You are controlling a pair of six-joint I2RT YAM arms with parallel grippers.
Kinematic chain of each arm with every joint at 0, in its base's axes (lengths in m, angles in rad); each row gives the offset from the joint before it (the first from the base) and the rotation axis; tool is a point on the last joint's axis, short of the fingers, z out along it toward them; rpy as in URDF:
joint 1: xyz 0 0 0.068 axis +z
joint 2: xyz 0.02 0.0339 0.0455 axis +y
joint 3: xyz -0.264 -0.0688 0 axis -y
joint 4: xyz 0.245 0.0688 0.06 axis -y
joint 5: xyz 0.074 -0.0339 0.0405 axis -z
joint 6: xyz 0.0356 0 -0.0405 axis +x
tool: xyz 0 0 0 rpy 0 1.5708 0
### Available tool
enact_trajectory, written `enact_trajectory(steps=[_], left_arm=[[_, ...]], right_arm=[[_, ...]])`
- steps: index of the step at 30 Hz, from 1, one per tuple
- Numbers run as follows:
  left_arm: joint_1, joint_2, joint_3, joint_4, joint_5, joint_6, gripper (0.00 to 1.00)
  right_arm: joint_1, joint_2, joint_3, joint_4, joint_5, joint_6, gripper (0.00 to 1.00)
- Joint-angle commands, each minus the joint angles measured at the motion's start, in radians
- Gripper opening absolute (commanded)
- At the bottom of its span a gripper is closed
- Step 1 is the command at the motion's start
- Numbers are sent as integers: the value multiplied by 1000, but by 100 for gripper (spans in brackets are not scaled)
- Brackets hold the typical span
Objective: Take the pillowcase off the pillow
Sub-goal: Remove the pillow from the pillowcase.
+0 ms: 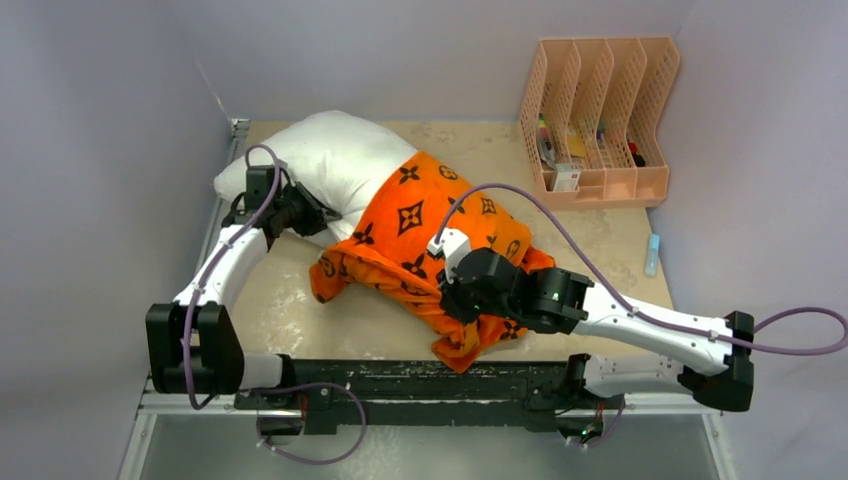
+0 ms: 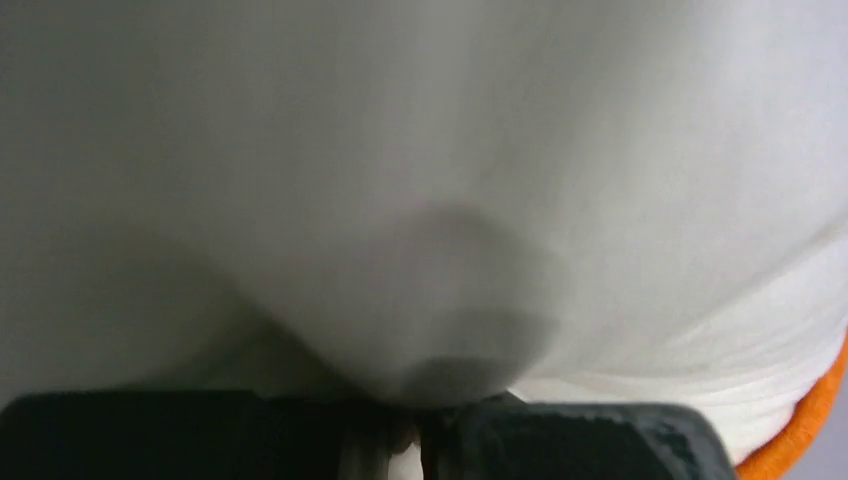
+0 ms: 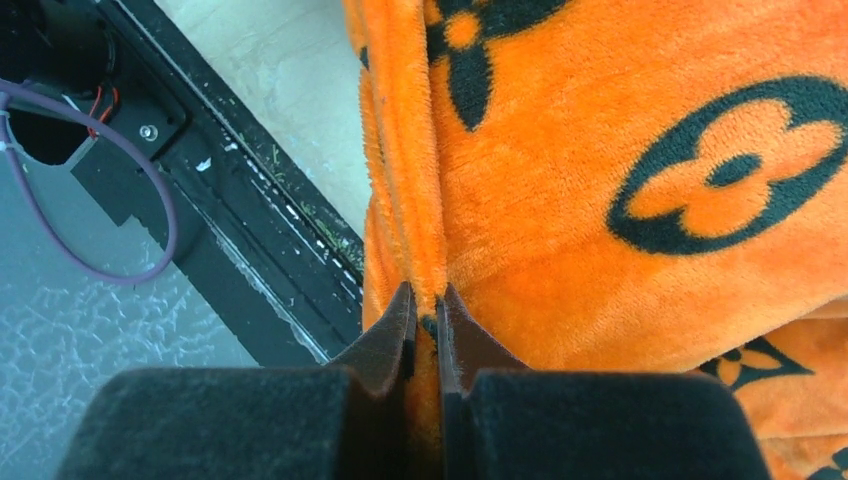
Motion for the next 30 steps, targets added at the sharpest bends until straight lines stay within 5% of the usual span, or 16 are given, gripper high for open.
enact_trajectory(steps=[1,4,8,13,18,22,25,30], left_arm=[[22,71,-25,274,-119,-29,0],[57,84,120,164,-240,5,0],[169,157,386,36,-242,52,0],[185,297,596,-53,-229,89,0],[185,254,526,-68,-259,136,0],[180,178,407,-18,-180,142,0],[170,132,368,-23,-168,147,0],[168,107,343,-70,-173,158,0]], right_arm=[[12,-49,46,-53,-64,-24,0],[11,-35,111,-220,-37,24,0],[13,-58,192,-646,39,256,0],[14,-254,18,-451,-152,248,0],[13,-192,101,-544,-27,224,0],[14,-151,137,-338,-34,106,0],[13,-80,146,-173,-53,4,11],[14,41,167,-136,42,40,48]])
